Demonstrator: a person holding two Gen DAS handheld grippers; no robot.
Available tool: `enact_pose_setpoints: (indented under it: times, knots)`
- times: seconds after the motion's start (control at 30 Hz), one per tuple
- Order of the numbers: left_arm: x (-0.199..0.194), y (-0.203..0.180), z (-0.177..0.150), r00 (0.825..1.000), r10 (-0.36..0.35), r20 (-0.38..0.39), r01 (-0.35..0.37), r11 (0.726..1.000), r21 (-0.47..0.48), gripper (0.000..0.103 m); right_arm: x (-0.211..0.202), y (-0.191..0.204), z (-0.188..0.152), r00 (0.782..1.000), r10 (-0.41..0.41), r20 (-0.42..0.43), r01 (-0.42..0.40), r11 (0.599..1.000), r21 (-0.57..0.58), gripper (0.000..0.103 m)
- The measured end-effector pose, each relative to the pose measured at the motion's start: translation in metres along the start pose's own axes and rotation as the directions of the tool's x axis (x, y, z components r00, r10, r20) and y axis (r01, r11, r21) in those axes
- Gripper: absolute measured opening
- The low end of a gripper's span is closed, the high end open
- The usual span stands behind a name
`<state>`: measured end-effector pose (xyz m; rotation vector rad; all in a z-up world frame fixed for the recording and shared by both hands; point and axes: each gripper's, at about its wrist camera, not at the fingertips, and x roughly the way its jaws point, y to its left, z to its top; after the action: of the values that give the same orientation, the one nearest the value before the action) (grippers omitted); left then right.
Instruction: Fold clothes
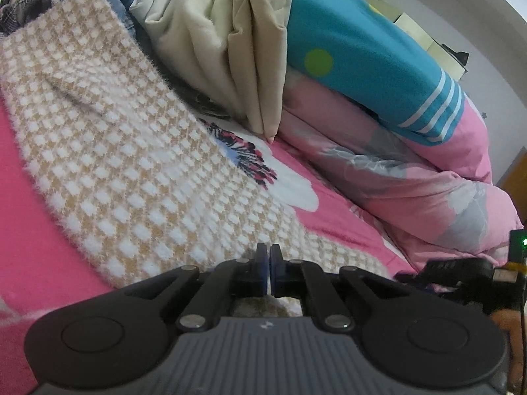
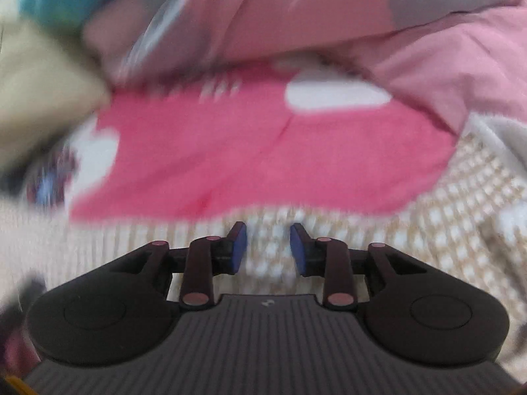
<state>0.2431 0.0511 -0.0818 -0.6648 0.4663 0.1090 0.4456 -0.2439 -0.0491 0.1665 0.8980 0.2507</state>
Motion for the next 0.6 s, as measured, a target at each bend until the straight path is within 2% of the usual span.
enact_pose_setpoints:
  times: [0.1,0.17,0.2,0.3,0.4,0.47,0.5,0.6]
  knots:
    - [0.000,0.000,0.000,1.000,-0.002,-0.002,0.002,1.000,-0.005,0.004,-0.028,-0.024,0.013,0.991,-0.089,0.104,0.079,0.992,0.095,0.028]
    - [0.001,0.000,0.000,1.000,-0.002,-0.003,0.002,1.000,-0.006,0.004,-0.055,-0.048,0.015,0.987,-0.086,0.134,0.061,0.982,0.181,0.028]
    - [0.000,0.000,-0.001,1.000,0.000,-0.003,0.000,1.000,-0.004,0.004,-0.068,-0.057,0.014,0.987,-0.088,0.132,0.062,0.980,0.188,0.028]
    - [0.000,-0.001,-0.001,1.000,0.001,-0.003,-0.001,1.000,-0.006,0.004,-0.094,-0.071,0.007,0.987,-0.140,0.081,0.131,0.985,0.111,0.029]
    - [0.001,0.000,-0.001,1.000,0.000,-0.002,0.000,1.000,-0.009,0.004,-0.079,-0.070,-0.004,0.991,-0.136,-0.013,0.136,0.990,0.023,0.028]
    - [0.002,0.000,-0.002,1.000,-0.002,0.002,0.002,1.000,-0.009,0.004,-0.056,-0.070,-0.008,0.982,-0.183,-0.048,0.183,0.983,-0.012,0.028]
    - [0.002,0.001,-0.002,1.000,-0.004,0.004,0.004,1.000,-0.010,0.004,-0.045,-0.072,-0.007,0.975,-0.217,-0.042,0.216,0.976,-0.014,0.028]
    - [0.004,0.003,-0.004,1.000,-0.005,0.011,0.005,1.000,-0.008,0.004,-0.024,-0.087,0.006,0.952,-0.302,0.044,0.300,0.952,0.054,0.025]
